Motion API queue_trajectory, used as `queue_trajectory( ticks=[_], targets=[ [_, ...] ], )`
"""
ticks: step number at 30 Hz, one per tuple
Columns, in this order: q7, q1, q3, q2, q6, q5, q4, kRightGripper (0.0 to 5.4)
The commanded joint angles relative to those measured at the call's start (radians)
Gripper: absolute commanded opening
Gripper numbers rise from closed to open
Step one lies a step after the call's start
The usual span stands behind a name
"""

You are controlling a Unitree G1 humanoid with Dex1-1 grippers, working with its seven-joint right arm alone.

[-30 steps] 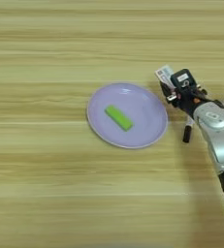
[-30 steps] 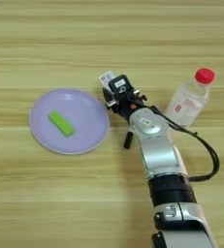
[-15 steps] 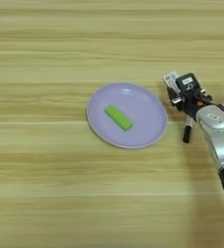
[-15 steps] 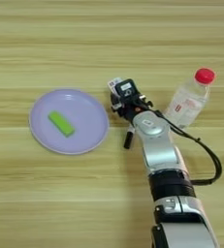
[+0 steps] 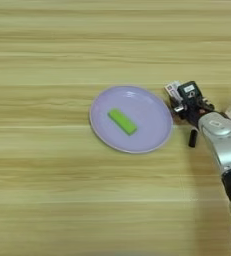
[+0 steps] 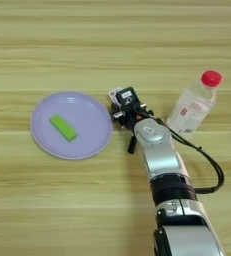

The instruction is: Move the objects on the table

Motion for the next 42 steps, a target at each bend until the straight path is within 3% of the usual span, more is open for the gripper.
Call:
queue_trajectory(
  ticks=[1,30,42],
  targets=[
    [-0.007,-0.094,0.003,-0.02,-0.041,0.008,-0.006,2.09],
    [0.002,-0.104,0.039,-0.043,-0.04,-0.008,0.074,2.09],
    [-0.002,-0.108,0.039,-0.042,-0.04,-0.004,0.078,3.36]
  ],
)
